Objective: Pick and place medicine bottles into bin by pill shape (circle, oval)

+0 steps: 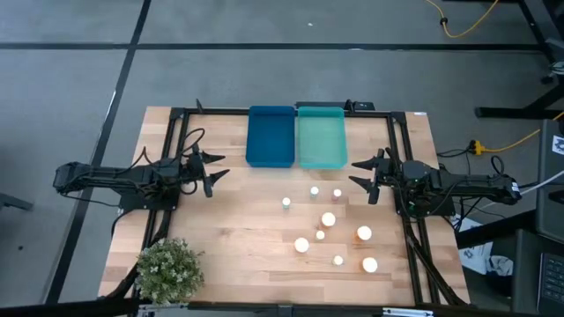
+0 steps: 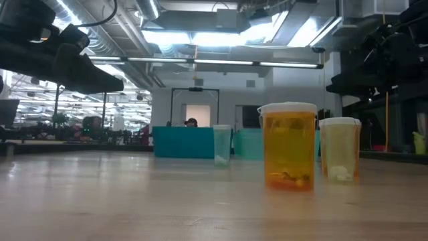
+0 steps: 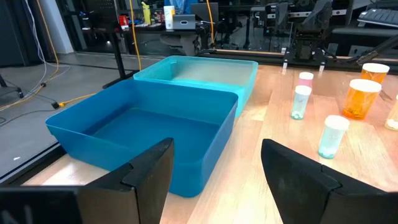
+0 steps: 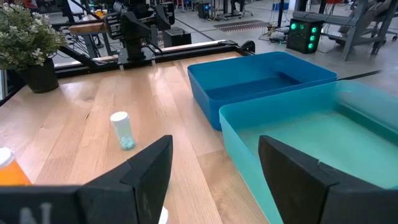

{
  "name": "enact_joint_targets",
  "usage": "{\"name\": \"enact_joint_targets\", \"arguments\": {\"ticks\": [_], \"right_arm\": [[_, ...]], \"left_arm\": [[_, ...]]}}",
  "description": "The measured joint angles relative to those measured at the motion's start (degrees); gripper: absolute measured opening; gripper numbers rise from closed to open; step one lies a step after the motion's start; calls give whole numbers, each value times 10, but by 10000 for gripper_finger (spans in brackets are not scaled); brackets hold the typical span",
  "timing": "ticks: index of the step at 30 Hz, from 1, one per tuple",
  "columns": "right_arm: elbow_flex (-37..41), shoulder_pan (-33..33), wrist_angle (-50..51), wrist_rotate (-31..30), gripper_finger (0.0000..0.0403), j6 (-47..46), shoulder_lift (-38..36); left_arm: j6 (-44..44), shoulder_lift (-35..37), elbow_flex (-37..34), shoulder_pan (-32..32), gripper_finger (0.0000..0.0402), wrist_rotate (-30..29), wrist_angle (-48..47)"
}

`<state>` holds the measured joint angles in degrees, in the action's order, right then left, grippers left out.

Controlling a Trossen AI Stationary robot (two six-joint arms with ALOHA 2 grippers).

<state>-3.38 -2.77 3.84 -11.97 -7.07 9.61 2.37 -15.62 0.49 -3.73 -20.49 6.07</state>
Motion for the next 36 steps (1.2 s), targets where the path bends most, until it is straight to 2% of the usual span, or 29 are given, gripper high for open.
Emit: {"name": "enact_joint_targets", "arguments": {"ticks": [7, 16, 22, 26, 29, 36], "right_arm": [[0, 0, -8, 0, 240, 16, 0], [0, 0, -33, 0, 240, -31, 0], [0, 0, -30, 0, 240, 5, 0], [0, 0, -25, 0, 240, -1, 0], [-1, 0, -26, 0, 240, 29, 0], [-36, 0, -38, 0, 240, 44, 0]], "left_arm": [[-8, 0, 0, 0, 234, 0, 0], [-74, 0, 0, 0, 234, 0, 0], [-73, 0, 0, 0, 234, 0, 0], [-41, 0, 0, 0, 234, 0, 0], [-25, 0, 0, 0, 234, 0, 1], [-25, 0, 0, 0, 234, -1, 4]]}}
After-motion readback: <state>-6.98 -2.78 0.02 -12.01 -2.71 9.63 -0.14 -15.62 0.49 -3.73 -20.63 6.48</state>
